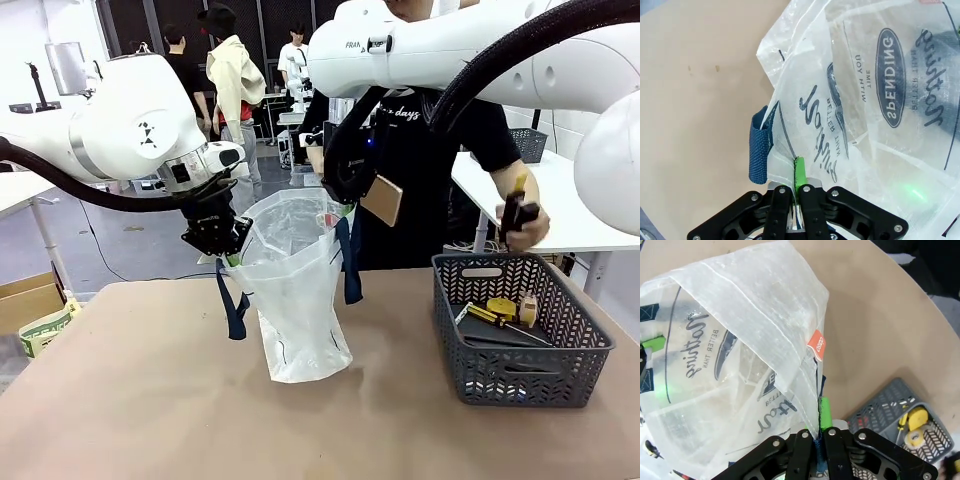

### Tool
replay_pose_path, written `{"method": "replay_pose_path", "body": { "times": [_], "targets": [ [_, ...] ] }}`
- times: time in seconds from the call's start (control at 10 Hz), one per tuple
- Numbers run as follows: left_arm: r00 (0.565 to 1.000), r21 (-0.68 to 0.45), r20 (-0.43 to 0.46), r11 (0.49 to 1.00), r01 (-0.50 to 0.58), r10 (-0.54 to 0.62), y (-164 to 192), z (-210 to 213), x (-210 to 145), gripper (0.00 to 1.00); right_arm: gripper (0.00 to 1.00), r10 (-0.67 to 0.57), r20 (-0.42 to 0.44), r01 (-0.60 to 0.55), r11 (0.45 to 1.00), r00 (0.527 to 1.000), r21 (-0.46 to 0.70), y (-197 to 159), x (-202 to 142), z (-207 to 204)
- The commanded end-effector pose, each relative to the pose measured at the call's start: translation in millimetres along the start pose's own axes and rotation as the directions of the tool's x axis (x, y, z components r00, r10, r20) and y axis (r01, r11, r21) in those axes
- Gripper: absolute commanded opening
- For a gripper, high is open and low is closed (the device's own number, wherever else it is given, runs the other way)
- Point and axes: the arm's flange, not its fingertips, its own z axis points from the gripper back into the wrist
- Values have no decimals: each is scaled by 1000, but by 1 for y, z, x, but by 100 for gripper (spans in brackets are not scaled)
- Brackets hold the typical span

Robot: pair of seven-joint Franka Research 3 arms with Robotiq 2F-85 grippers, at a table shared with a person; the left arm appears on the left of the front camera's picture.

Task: Transfer purchased items from the store into the shopping bag.
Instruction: Open the Reusable shopping bag in the center of the table.

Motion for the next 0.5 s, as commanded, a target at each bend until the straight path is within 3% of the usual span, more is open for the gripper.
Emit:
{"method": "replay_pose_path", "body": {
  "times": [0.0, 0.4],
  "targets": [
    [999, 19, 15, 999, -42, 41, 3, 3, 5, 0, 0, 6, 14, -5, 1000, 1000, -24, -1, -3, 2],
    [1000, 0, 0, 1000, 0, 0, 0, 0, 0, 0, 0, 0, 0, 0, 1000, 1000, 0, 0, 0, 0]
  ]
}}
